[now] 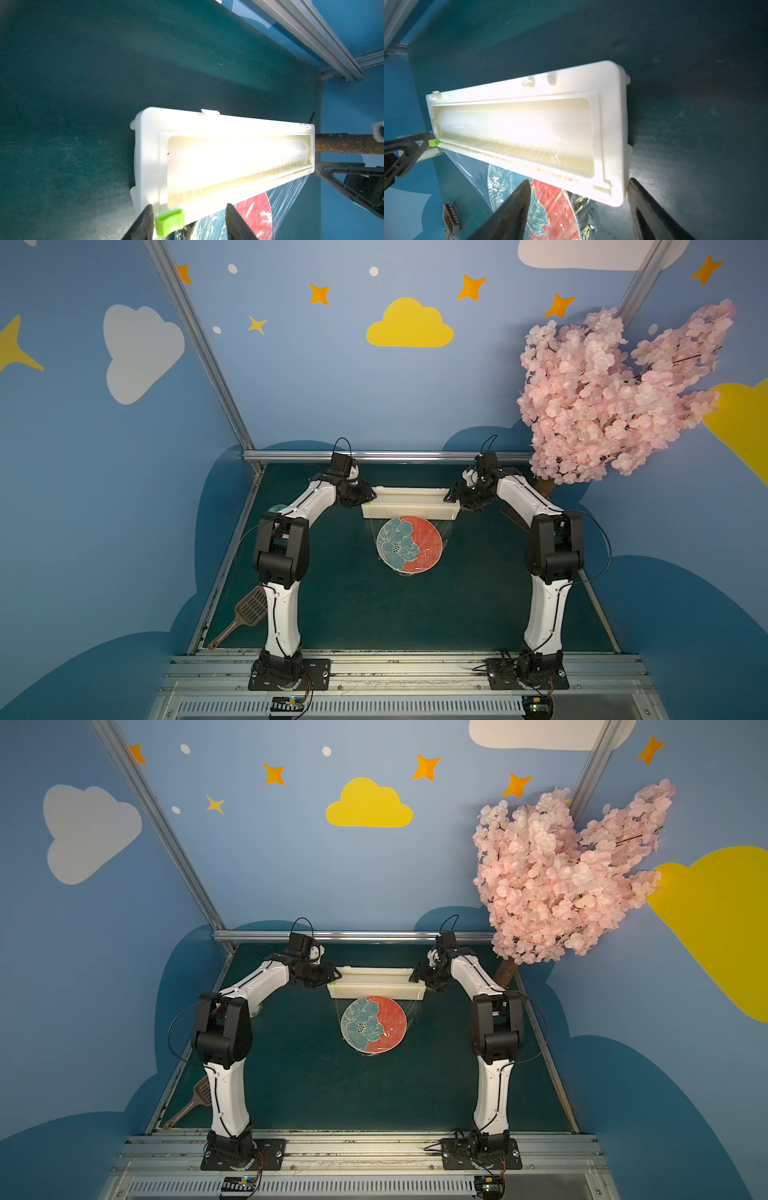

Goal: Wrap the plate with plastic wrap
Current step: Tear off the plastic wrap from the plastic wrap cutting box.

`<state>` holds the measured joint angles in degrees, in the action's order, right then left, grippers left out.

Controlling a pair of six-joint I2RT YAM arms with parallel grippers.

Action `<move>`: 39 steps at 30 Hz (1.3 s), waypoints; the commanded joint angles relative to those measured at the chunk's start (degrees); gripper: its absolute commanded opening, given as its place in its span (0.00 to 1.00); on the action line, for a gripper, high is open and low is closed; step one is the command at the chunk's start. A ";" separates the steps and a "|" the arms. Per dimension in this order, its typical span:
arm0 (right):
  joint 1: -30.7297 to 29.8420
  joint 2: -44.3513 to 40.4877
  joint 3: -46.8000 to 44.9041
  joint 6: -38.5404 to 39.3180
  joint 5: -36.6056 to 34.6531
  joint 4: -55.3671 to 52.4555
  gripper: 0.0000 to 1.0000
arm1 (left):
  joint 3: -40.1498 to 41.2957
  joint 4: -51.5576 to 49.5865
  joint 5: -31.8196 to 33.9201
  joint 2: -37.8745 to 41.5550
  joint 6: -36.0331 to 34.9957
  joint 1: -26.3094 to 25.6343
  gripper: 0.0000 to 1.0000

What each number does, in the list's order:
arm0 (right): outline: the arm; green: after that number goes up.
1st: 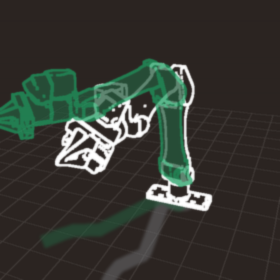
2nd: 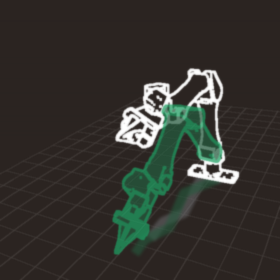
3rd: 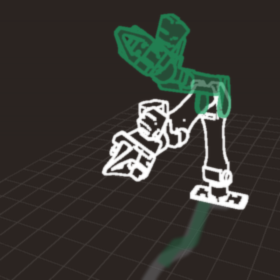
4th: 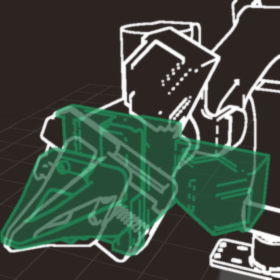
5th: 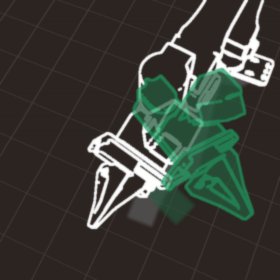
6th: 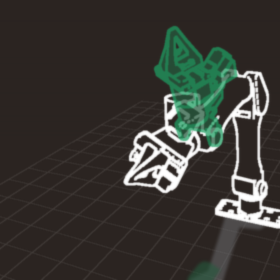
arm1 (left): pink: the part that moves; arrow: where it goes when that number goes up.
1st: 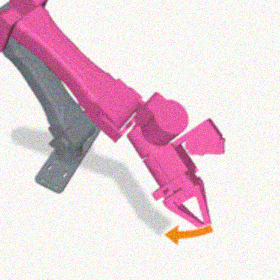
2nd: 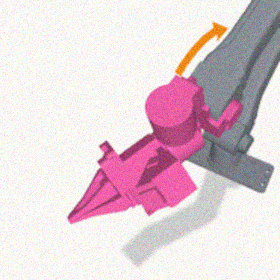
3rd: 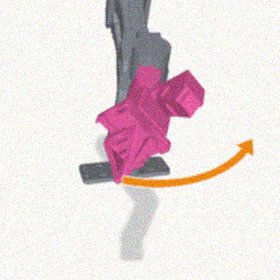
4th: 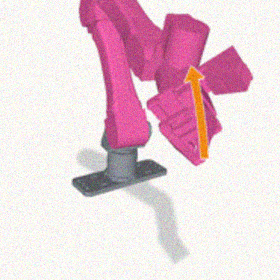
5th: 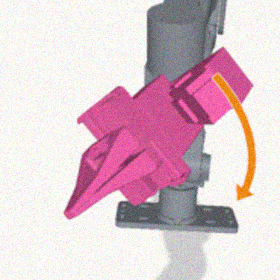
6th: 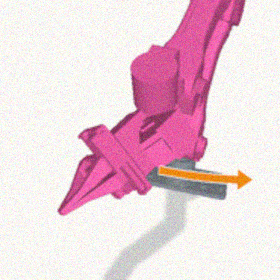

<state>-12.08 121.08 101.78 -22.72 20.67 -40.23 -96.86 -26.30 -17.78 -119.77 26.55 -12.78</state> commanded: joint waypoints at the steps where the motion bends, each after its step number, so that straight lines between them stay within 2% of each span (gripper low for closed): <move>1: -0.57 0.66 -0.60 -0.64 3.29 1.42 0.74 | -0.57 -1.74 -0.51 0.41 -0.05 -1.26 0.56; 28: -1.54 1.10 -1.94 -3.64 7.72 4.81 0.71 | -1.71 2.44 -2.96 -0.38 6.25 -6.50 0.54; 39: -2.25 1.73 -1.25 -4.32 8.42 5.03 0.71 | -5.03 3.48 -3.75 -2.61 8.69 -9.44 0.53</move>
<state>-11.70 121.36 100.16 -26.13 21.91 -37.95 -99.13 -24.91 -14.26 -121.10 33.58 -18.33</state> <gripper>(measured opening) 0.707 0.535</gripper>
